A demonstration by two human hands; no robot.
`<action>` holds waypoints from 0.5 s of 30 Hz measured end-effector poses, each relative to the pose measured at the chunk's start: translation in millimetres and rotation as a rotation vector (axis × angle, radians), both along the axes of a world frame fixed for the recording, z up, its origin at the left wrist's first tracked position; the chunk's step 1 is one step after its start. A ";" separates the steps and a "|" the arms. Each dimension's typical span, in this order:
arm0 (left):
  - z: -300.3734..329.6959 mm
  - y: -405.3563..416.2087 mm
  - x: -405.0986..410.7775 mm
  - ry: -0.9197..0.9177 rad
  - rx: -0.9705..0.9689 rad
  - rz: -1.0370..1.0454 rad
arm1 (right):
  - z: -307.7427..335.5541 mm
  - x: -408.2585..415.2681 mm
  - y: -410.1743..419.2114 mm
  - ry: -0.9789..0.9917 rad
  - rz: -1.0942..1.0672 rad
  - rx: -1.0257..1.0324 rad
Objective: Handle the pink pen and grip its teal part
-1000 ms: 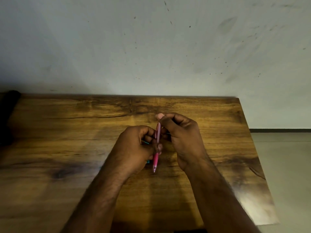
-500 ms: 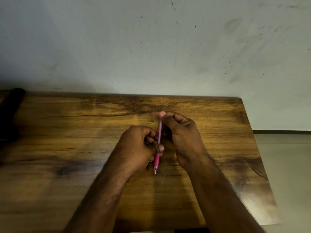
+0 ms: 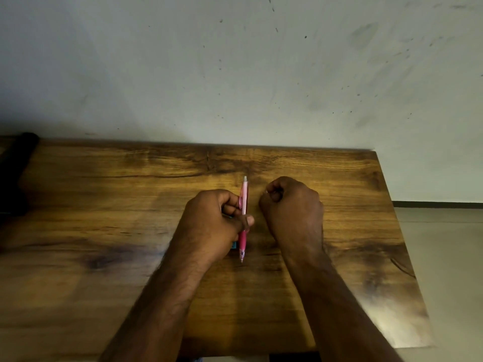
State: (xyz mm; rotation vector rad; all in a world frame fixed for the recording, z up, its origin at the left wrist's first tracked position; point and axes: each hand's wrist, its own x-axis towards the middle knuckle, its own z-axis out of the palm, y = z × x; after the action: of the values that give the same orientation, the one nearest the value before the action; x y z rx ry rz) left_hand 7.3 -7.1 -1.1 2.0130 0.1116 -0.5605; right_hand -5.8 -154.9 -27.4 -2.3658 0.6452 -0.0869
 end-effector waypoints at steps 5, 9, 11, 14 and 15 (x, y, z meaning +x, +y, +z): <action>0.0 0.0 0.3 -0.012 0.008 0.005 | 1.0 1.1 -0.6 0.016 0.033 -0.043; 0.7 0.3 0.2 -0.014 0.007 0.006 | 1.2 0.6 -2.5 0.013 0.034 -0.028; 0.6 0.3 0.0 -0.015 0.014 0.000 | 1.0 0.5 -2.0 0.014 0.031 -0.033; 0.6 0.2 0.5 -0.016 0.023 -0.007 | 0.9 1.4 -1.5 0.015 0.021 -0.037; 0.6 0.1 0.5 -0.015 0.025 -0.006 | 1.0 1.6 -1.8 0.016 0.022 -0.038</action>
State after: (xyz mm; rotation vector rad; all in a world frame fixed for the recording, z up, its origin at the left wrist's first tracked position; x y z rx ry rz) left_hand 7.8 -7.0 -0.5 2.0422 0.1036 -0.5506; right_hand -4.2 -156.7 -26.5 -2.4123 0.6295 -0.0717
